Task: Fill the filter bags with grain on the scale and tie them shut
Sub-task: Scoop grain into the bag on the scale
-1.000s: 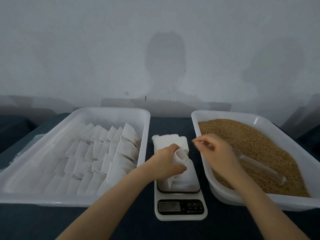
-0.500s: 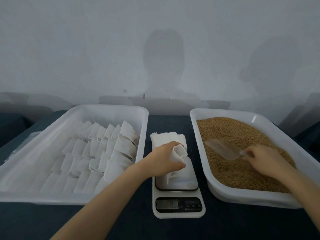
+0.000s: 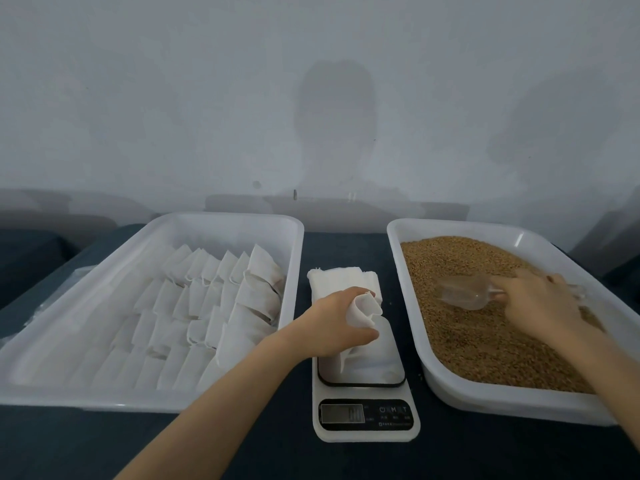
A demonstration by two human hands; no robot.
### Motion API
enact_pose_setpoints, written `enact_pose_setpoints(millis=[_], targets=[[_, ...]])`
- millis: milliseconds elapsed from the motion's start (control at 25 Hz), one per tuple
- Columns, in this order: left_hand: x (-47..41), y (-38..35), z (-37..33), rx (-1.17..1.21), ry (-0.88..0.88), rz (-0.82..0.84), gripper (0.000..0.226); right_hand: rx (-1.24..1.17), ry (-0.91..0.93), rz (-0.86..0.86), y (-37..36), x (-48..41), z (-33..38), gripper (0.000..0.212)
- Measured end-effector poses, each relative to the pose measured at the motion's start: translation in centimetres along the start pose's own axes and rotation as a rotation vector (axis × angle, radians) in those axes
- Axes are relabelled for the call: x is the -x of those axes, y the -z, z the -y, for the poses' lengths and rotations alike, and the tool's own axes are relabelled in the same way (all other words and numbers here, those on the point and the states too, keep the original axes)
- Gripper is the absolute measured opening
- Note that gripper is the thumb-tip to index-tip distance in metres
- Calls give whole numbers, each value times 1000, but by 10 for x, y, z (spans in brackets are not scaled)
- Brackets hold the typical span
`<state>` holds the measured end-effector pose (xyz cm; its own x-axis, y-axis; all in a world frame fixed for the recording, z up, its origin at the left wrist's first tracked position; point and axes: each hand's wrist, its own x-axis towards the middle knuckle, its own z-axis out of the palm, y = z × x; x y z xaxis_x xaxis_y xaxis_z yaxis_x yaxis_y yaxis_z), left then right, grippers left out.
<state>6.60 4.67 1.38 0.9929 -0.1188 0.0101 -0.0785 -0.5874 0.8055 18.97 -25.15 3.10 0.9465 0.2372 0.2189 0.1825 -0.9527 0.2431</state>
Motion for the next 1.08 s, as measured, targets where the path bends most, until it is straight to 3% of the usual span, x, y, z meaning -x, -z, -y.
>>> enact_pose_setpoints(millis=[240, 360, 840, 1080], targets=[[-2, 0, 3, 5, 6, 12, 55, -447, -86, 263, -14, -5, -5, 38], [-3, 0, 4, 4, 16, 15, 57, -603, -91, 268, -6, 2, -16, 38], [-6, 0, 4, -2, 29, 33, 62, -699, -85, 221, 27, 38, -43, 40], [-4, 0, 3, 10, 34, 63, 68, -732, 164, 224, 76, 42, -21, 38]])
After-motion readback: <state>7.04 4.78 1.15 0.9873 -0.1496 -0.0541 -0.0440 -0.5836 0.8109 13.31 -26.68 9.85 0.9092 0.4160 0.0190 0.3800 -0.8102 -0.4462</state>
